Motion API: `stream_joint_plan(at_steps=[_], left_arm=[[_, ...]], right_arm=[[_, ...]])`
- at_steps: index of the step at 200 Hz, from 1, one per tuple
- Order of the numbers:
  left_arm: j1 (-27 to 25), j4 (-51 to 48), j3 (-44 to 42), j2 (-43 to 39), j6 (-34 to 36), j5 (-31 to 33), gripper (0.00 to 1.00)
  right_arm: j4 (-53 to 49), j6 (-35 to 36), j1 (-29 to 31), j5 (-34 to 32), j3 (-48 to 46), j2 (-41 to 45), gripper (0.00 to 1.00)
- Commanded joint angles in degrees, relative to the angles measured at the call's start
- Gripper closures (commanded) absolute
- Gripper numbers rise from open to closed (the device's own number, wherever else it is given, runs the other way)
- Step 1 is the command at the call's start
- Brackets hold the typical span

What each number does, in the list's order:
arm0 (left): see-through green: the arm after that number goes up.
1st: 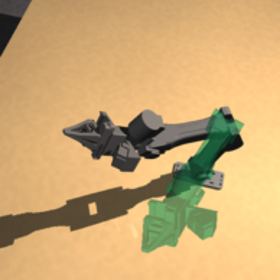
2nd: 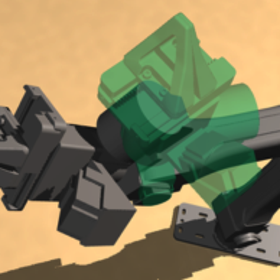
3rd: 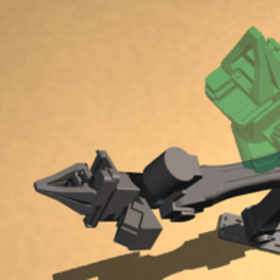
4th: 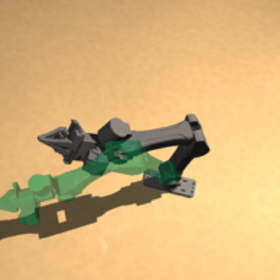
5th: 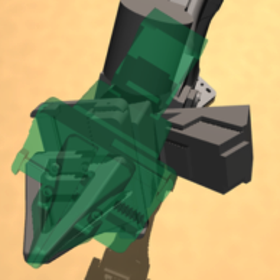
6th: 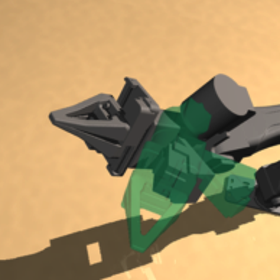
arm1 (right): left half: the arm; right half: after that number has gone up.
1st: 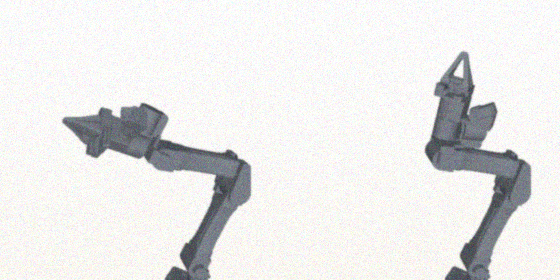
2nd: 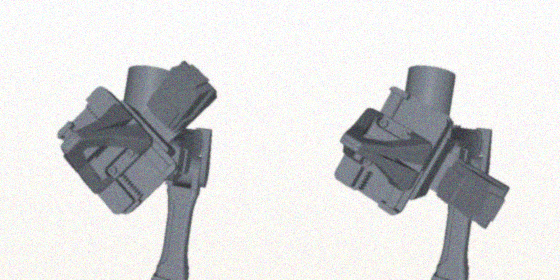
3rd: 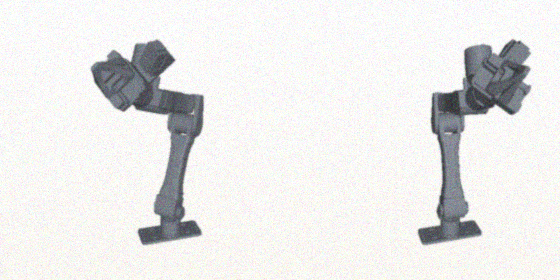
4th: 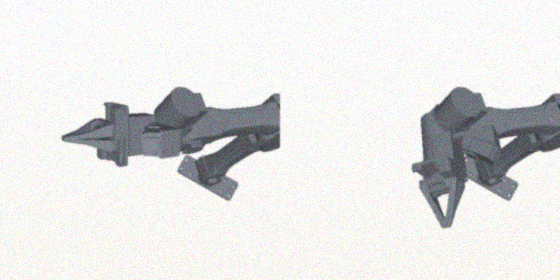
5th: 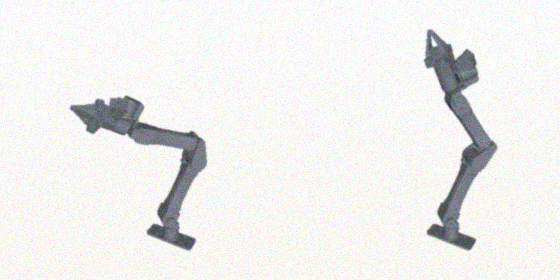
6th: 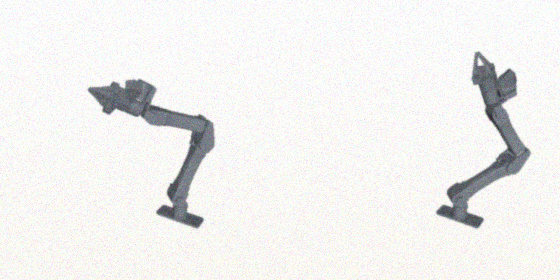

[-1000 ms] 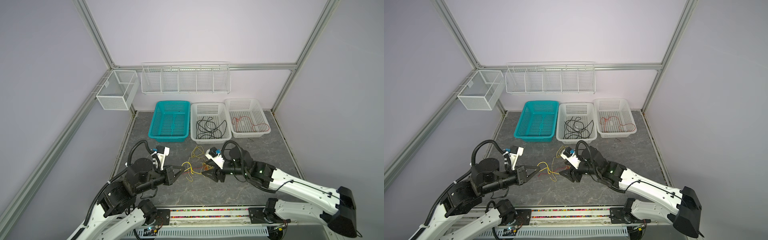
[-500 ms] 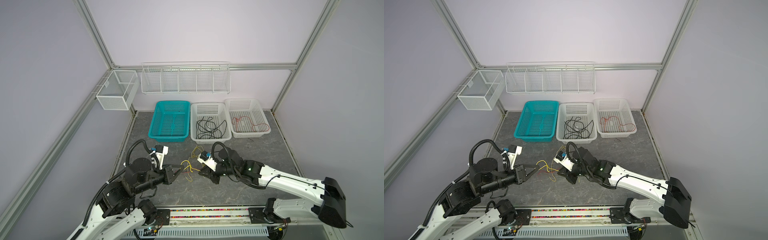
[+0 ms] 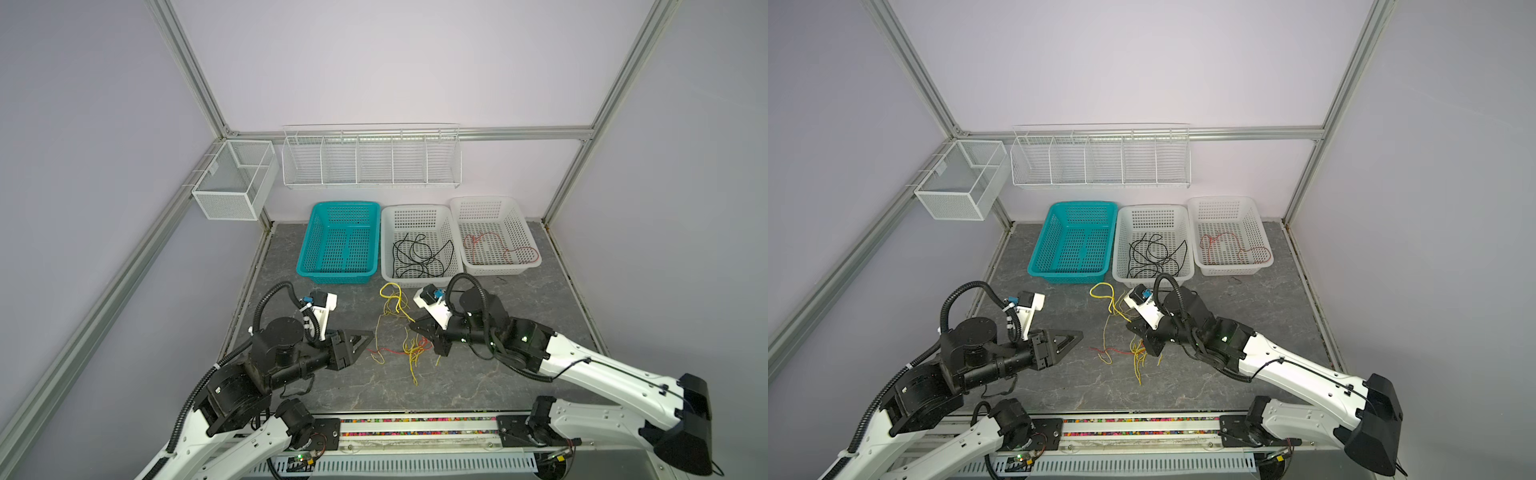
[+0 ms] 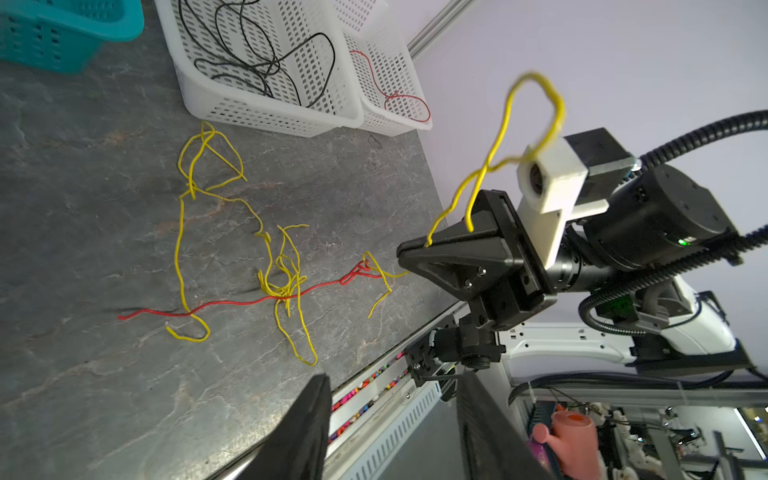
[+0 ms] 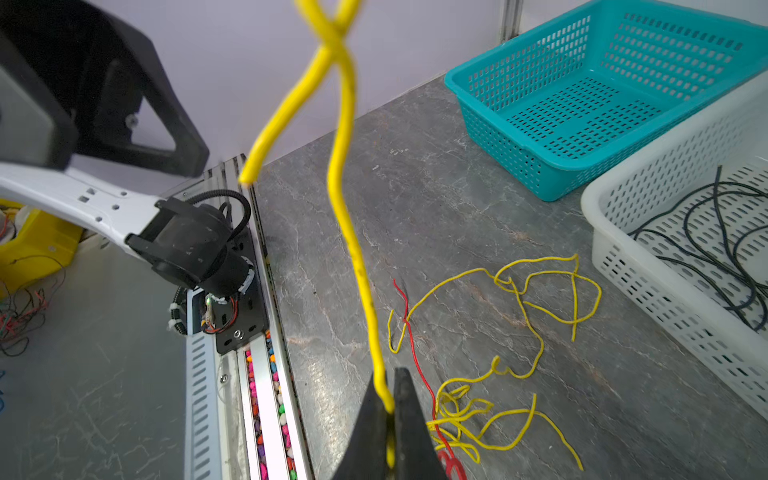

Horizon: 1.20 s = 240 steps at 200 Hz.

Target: Untangle the cables

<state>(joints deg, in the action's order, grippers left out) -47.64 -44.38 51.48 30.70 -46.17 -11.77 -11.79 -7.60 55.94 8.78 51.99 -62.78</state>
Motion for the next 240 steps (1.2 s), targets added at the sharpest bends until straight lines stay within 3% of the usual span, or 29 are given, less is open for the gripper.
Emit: stream_joint_plan(at_steps=[1, 66, 170, 199, 240], left_arm=[[-0.2, 1.8, -3.1, -1.4, -0.4, -0.2, 0.46], [-0.2, 24.9, -20.7, -2.2, -7.6, -6.6, 0.43], [-0.7, 47.8, -31.5, 4.6, -8.0, -10.7, 0.41], [-2.5, 45.3, -33.5, 1.7, -3.1, -7.2, 0.41], [-7.5, 46.7, -36.2, -5.4, 6.7, 3.5, 0.41]], right_arm=[[-0.1, -4.8, -1.2, 0.3, 2.1, 2.3, 0.94], [4.8, -13.7, -2.1, 4.8, 2.9, 4.8, 0.94], [10.6, -18.9, -3.0, 12.0, 3.8, 5.4, 0.94], [7.9, -20.9, -3.4, 10.3, 6.3, 5.1, 0.94], [5.8, -24.0, -3.4, 10.8, 10.1, 4.0, 0.94]])
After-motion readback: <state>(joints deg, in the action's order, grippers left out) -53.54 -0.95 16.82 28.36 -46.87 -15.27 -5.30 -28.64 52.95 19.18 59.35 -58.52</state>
